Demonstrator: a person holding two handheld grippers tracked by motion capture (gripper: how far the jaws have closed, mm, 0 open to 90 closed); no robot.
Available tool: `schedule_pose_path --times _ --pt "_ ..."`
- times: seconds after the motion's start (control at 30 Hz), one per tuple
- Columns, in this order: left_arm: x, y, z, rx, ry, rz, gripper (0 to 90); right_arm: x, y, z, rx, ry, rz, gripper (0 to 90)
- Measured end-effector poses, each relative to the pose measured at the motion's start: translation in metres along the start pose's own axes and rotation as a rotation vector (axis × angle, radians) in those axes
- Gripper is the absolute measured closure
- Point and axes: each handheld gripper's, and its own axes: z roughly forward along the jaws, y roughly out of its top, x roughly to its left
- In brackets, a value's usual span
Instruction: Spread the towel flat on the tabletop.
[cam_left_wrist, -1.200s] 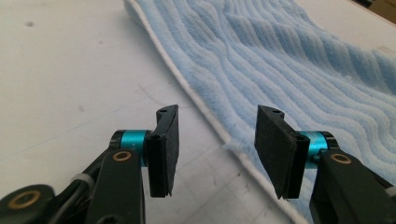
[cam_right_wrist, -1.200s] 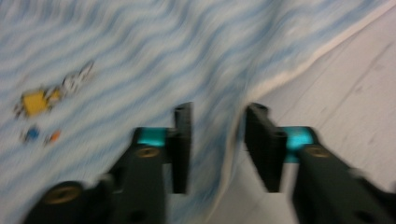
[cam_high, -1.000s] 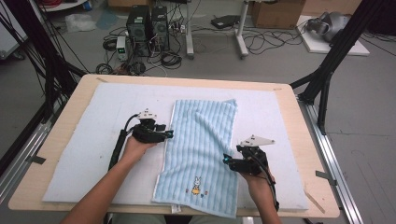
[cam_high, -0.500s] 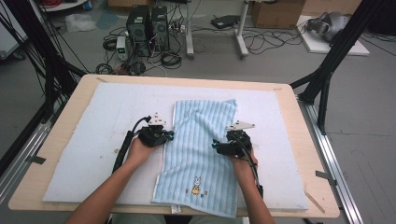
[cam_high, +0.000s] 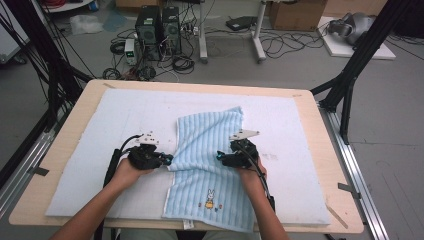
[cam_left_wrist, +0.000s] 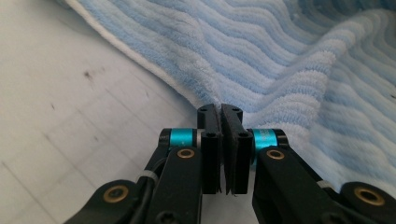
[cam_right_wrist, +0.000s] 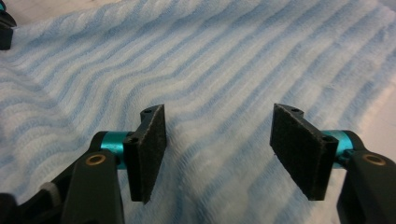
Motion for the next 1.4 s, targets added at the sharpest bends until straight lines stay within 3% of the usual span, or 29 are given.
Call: schedule_pose_path --times 0.2,0.3,0.37,0.43,0.57,0.67,0.83,1.0,1.13,1.23,1.33,1.4 --pt "-0.005 -0.011 -0.012 0.005 -0.069 -0.002 86.1 0.009 0.002 0.015 0.071 0.07 -0.049 53.3" --pt "-0.006 -0.012 -0.015 -0.011 -0.077 -0.001 85.0 0.01 0.001 0.012 0.079 0.101 -0.059 72.0" --pt "-0.004 -0.01 -0.016 -0.016 -0.073 -0.016 78.5 0.011 0.0 0.009 0.092 0.113 -0.08 82.5" --pt "0.0 -0.009 -0.017 -0.018 -0.073 -0.032 71.3 0.012 -0.002 0.005 0.101 0.122 -0.108 82.6" --pt "0.008 -0.001 -0.022 -0.071 -0.023 -0.064 59.0 0.015 -0.008 -0.004 0.115 0.153 -0.15 83.0" --pt "0.015 0.008 -0.025 -0.132 0.027 -0.088 53.0 0.016 -0.013 -0.011 0.124 0.182 -0.153 83.0" --pt "0.024 0.018 -0.018 -0.192 0.056 -0.097 49.2 0.014 -0.022 -0.02 0.121 0.234 -0.142 82.0" --pt "0.023 0.018 0.001 -0.19 0.076 -0.07 49.0 0.012 -0.02 -0.023 0.06 0.187 -0.135 61.2" --pt "0.02 0.02 0.017 -0.185 0.1 -0.038 49.0 0.006 -0.015 -0.023 -0.016 0.083 -0.131 48.5" --pt "0.016 0.024 0.029 -0.155 0.099 -0.001 49.1 -0.004 -0.011 -0.018 -0.035 0.018 -0.072 43.4" --pt "0.01 0.027 0.04 -0.105 0.102 0.029 50.1 -0.013 -0.008 -0.008 -0.016 -0.027 -0.005 42.8" --pt "0.005 0.027 0.046 -0.059 0.105 0.069 58.6 -0.018 -0.008 -0.001 0.004 -0.038 0.005 50.3"
